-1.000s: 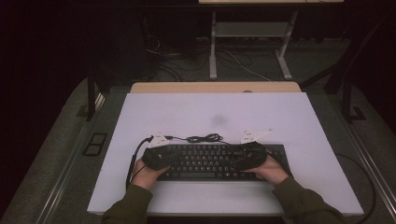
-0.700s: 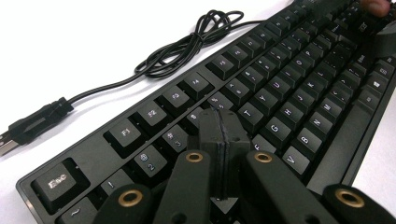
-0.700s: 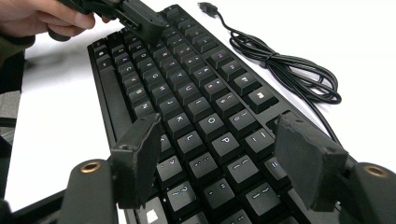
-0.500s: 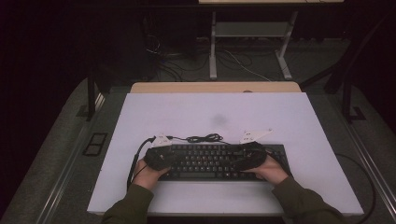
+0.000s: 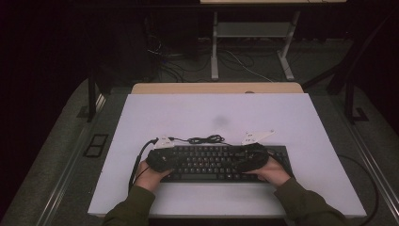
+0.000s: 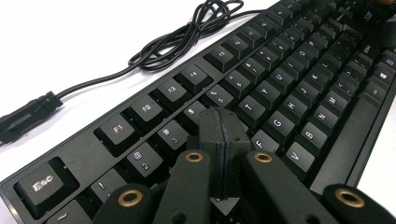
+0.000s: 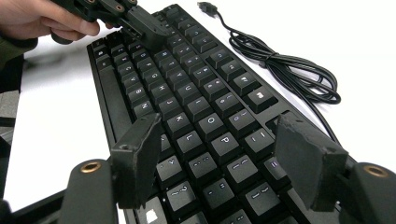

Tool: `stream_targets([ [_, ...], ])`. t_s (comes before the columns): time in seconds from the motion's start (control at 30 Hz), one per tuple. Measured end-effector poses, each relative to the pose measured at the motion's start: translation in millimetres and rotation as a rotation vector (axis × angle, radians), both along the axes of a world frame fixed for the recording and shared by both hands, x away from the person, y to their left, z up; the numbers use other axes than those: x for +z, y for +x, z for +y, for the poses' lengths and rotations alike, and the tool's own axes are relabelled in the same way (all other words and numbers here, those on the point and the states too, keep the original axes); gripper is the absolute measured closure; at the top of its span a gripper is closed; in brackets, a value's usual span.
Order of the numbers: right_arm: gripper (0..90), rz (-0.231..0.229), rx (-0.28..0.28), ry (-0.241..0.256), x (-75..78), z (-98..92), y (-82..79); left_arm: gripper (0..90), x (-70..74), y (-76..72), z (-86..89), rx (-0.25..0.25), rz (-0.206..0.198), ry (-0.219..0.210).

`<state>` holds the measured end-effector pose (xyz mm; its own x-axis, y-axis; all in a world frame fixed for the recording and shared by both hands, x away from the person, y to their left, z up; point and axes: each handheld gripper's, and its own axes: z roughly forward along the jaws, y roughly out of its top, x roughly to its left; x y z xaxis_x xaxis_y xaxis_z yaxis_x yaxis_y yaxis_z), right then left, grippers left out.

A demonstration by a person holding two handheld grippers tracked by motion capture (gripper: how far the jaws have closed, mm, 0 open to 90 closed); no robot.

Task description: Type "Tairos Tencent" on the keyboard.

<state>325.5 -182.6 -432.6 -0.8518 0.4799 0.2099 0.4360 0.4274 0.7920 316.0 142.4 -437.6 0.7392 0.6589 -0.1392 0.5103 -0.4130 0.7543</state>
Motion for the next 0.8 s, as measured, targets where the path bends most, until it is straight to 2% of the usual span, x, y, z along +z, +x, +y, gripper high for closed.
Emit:
stream_targets([
  [0.43,34.1,-0.003,0.005,0.002,0.8,1.5,0.2,87.0,5.5,-3.5,3.9,0.009,-0.014,-0.032],
  [0.8,42.3,0.010,0.023,0.019,2.1,6.4,1.5,75.3,6.5,-9.0,9.4,0.013,-0.024,-0.050],
])
